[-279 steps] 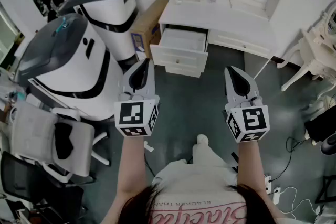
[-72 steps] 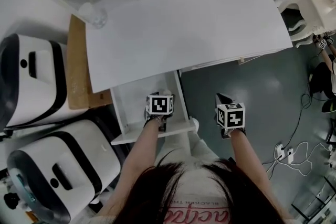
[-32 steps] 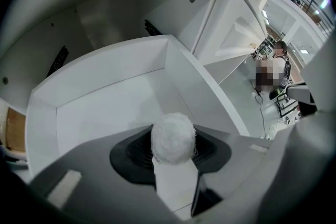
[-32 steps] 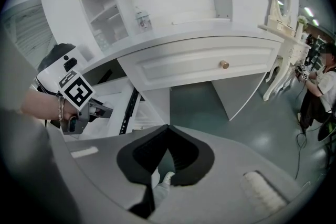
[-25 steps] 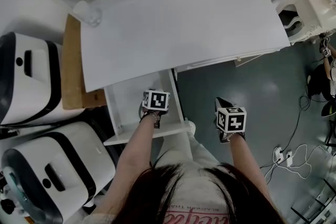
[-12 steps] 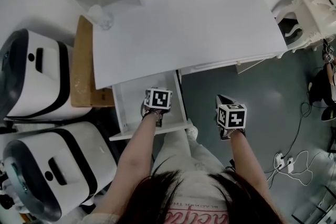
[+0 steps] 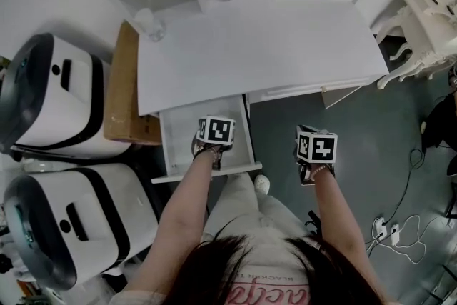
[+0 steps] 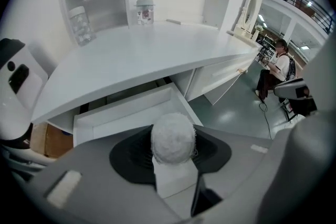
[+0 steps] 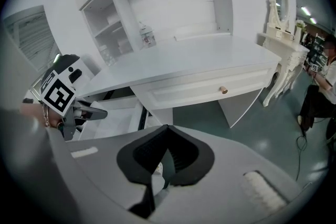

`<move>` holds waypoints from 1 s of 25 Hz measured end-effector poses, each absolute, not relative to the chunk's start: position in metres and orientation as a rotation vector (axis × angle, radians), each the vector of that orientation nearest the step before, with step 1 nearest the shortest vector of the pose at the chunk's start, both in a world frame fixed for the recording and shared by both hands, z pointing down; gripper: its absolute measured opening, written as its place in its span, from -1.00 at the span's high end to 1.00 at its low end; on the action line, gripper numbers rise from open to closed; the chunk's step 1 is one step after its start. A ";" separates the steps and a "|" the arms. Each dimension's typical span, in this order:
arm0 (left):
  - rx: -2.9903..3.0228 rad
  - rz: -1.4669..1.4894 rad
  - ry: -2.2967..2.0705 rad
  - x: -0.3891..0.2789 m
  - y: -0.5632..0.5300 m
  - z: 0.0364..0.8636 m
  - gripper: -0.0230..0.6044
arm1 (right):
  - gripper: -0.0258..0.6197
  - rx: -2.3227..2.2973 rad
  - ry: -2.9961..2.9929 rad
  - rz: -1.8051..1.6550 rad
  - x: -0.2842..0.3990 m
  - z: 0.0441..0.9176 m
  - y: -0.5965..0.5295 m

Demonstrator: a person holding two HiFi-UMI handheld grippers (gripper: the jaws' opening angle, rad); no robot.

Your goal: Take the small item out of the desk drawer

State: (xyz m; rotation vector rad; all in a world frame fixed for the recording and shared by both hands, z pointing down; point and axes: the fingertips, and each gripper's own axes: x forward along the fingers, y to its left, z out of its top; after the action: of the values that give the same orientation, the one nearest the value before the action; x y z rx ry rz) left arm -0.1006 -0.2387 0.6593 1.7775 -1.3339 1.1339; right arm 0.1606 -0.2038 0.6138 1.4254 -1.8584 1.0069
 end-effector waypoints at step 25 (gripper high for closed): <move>1.966 0.769 -1.630 -0.136 -0.244 0.519 0.33 | 0.92 1.407 -2.089 0.746 0.112 0.518 -0.235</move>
State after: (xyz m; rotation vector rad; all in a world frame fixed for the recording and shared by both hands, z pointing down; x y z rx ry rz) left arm -0.1364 -0.2444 0.5188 1.9665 -1.6300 0.7692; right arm 0.1119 -0.2349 0.5182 1.4066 -2.0889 0.7463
